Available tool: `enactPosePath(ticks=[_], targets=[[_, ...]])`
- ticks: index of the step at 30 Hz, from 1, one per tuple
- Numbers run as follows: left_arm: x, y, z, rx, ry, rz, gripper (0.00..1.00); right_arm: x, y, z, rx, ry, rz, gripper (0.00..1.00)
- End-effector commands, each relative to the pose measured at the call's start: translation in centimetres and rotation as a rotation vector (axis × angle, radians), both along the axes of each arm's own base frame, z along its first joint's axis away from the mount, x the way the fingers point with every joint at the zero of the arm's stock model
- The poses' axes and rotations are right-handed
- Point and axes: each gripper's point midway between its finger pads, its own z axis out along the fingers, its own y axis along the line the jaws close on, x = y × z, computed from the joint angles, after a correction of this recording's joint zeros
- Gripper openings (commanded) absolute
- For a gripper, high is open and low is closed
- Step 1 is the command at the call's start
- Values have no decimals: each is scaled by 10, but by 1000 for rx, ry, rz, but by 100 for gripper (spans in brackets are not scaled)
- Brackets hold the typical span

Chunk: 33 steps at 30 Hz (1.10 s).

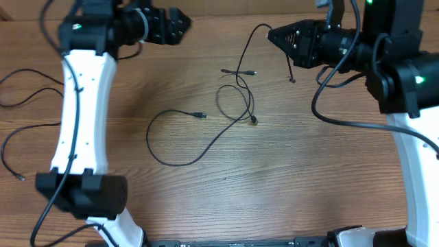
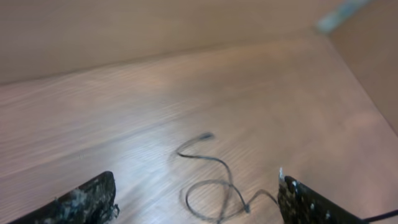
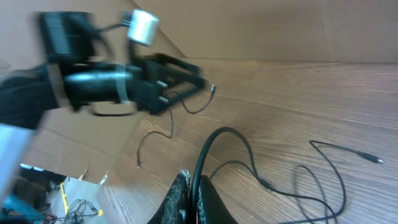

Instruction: Untangle cables

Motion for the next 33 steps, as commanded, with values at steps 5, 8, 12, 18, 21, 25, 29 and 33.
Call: enactPosePath(ticks=[5,8,12,18,21,25,29,33], targets=[[-35,-91,-18,-111,-107,-528,86,-26,-3,37,52,-64,9,4],[-42,-111,-42,-130,-43,-589,82,-28,-3,37,51,-60,10,4],[-61,-127,-54,-300,-52,-781,80,-30,-2,37,54,-59,25,4],[-71,-125,-65,-566,-135,-910,82,-27,-7,38,58,-61,14,4],[-61,-114,-70,-609,-134,-878,84,-28,-9,39,65,-60,17,4],[-56,-104,-69,-613,-133,-853,88,-26,-8,41,67,-72,18,4],[-63,-114,-69,-618,-119,-874,88,-24,-8,46,73,-101,21,4],[-76,-134,-77,-582,-84,-919,83,-24,-8,48,75,-111,21,4]])
